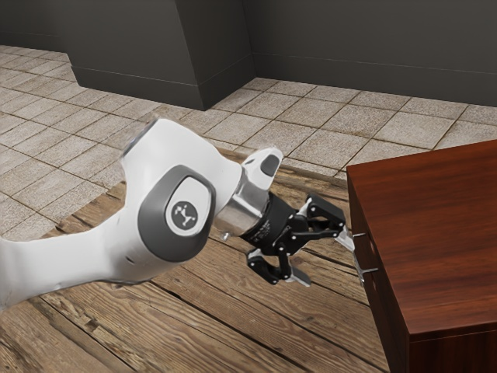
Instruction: Pull the drawer handle with one arm to open the drawer
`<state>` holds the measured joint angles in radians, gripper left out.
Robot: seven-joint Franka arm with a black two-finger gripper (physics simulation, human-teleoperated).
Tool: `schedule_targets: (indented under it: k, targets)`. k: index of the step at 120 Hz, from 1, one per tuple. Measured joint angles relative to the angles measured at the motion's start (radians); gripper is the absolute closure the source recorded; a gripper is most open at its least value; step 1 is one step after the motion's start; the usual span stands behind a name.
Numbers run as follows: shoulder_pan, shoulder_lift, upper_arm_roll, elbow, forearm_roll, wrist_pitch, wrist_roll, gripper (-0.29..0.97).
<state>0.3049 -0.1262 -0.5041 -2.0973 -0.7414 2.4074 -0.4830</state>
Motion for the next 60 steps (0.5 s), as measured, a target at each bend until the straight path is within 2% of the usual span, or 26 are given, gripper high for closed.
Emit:
schedule_targets:
  k: [29, 60]
  targets:
    - [-0.002, 0.009, -0.008, 0.001, 0.018, 0.022, -0.003, 0.0]
    - [-0.003, 0.007, -0.009, 0.0, 0.109, 0.052, 0.0, 0.0]
